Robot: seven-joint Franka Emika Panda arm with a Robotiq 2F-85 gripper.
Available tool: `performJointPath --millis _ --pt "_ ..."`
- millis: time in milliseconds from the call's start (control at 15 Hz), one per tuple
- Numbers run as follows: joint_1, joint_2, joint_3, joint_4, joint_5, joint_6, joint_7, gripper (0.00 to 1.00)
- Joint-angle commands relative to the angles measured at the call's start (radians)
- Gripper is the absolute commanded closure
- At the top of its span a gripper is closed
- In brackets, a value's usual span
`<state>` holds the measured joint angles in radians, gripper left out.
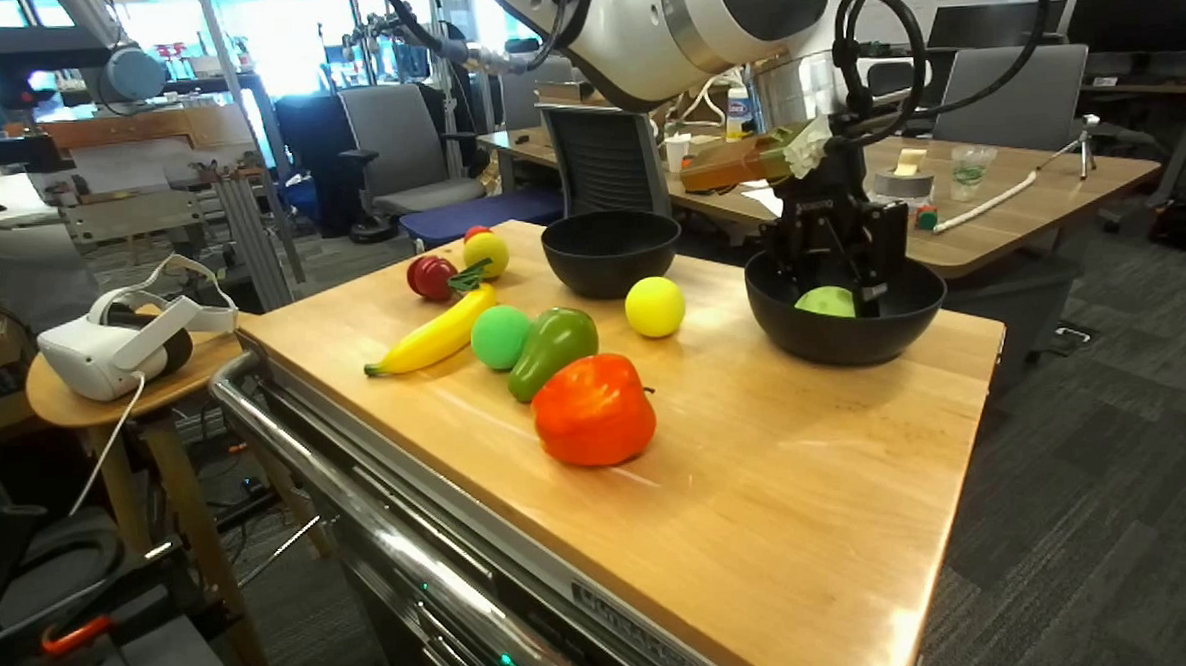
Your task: Take the toy fruits and vegetables from the black bowls and place them on the table
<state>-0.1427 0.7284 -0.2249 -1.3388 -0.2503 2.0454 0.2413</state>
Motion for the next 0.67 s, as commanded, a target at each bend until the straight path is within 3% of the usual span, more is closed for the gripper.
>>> performJointPath --millis 0,267,600 --pt "0.016 -0.004 -0.012 0.009 -0.019 -0.009 0.000 0.70" --pt "0.035 -0.104 -0.006 -0.051 -0.025 0.032 -0.001 0.80" --pt "0.072 -0.350 0.005 -0.250 -0.059 0.195 -0.014 0.80"
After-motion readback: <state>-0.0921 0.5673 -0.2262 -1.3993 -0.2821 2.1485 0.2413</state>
